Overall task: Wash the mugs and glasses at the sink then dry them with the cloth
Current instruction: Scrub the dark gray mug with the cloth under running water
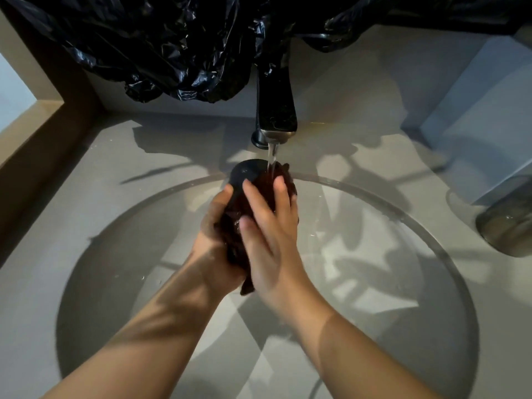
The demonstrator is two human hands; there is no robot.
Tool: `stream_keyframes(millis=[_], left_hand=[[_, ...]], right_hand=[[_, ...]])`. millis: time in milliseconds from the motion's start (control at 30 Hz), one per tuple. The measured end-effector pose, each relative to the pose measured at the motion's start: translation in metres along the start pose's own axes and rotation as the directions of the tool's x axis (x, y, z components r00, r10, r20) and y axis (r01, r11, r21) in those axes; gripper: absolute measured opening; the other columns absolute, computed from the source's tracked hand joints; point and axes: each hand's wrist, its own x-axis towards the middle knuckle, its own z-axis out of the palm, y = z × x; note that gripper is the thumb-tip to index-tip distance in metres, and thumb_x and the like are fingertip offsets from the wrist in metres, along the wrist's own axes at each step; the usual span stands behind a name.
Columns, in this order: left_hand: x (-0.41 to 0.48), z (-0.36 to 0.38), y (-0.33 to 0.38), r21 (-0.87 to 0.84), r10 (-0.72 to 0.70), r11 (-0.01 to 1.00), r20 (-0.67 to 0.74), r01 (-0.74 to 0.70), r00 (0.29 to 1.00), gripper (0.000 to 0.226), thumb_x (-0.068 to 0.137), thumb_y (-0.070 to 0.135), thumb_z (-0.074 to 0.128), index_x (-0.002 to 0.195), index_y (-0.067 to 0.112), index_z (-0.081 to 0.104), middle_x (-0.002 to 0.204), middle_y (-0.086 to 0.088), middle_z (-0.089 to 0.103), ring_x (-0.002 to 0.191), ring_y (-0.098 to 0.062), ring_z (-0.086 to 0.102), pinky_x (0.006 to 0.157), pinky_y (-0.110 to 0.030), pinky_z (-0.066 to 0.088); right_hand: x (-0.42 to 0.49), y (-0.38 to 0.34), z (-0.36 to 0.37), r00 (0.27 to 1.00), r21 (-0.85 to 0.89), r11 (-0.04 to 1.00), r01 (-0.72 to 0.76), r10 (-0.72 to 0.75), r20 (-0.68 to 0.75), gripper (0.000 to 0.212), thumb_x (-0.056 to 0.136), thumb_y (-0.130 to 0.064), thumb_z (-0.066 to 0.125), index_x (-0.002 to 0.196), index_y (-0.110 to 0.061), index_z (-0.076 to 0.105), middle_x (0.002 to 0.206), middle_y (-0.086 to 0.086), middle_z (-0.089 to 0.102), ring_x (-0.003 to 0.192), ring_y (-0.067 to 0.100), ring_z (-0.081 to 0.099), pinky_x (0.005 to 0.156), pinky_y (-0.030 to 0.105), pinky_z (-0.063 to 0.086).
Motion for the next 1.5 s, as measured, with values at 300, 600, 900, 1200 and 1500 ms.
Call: stream_keyframes(millis=[300,600,900,1200,1500], left_hand=[[0.004,0.003,-0.005,0.092,0.044,0.995,0.003,-0.044,0.999,0.059,0.087,0.051,0.047,0.131,0.013,0.057,0.127,-0.013,0.062,0.115,-0.029,0.060,0.096,-0.041,0.049],[0.001,0.003,-0.003,0.194,0.010,0.981,-0.029,-0.004,1.000,0.053,0.078,0.049,0.057,0.117,0.014,0.064,0.096,-0.006,0.072,0.076,-0.020,0.069,0.065,-0.030,0.053],[-0.004,-0.005,0.006,0.447,0.069,0.890,0.052,-0.085,0.996,0.058,0.074,0.053,0.061,0.120,0.016,0.063,0.110,-0.012,0.071,0.096,-0.026,0.069,0.079,-0.040,0.054],[-0.009,0.005,0.005,0.319,0.099,0.941,0.060,-0.113,0.993,0.056,0.073,0.042,0.061,0.120,0.011,0.060,0.105,-0.014,0.071,0.088,-0.026,0.071,0.065,-0.040,0.059],[-0.009,-0.003,0.015,0.333,0.088,0.937,0.068,-0.106,0.994,0.063,0.078,0.048,0.052,0.129,0.011,0.057,0.119,-0.015,0.066,0.102,-0.028,0.066,0.073,-0.037,0.058]], right_hand=[[0.010,0.001,-0.009,0.973,0.383,0.911,-0.155,0.209,-0.103,0.039,0.095,-0.046,0.038,0.125,-0.067,0.025,0.158,-0.016,0.003,0.143,0.005,0.012,0.118,0.037,0.020],[0.027,0.003,-0.030,0.952,0.575,0.794,-0.198,0.295,-0.080,0.040,0.102,-0.037,0.031,0.140,-0.047,0.029,0.142,-0.001,0.046,0.123,0.017,0.050,0.098,0.030,0.045],[0.008,0.001,-0.016,0.990,0.374,0.927,-0.027,0.077,-0.119,0.044,0.097,-0.037,0.041,0.108,-0.078,0.030,0.155,-0.025,0.004,0.140,-0.004,0.011,0.117,0.031,0.020],[0.035,0.008,-0.029,0.970,0.526,0.832,-0.173,0.238,-0.057,0.040,0.093,-0.051,0.034,0.132,-0.055,0.039,0.142,-0.007,0.047,0.127,0.014,0.047,0.107,0.035,0.040],[0.027,0.008,-0.017,0.993,0.396,0.917,-0.040,0.082,-0.089,0.034,0.086,-0.057,0.034,0.114,-0.075,0.036,0.155,-0.015,0.022,0.139,0.006,0.028,0.115,0.038,0.026]])
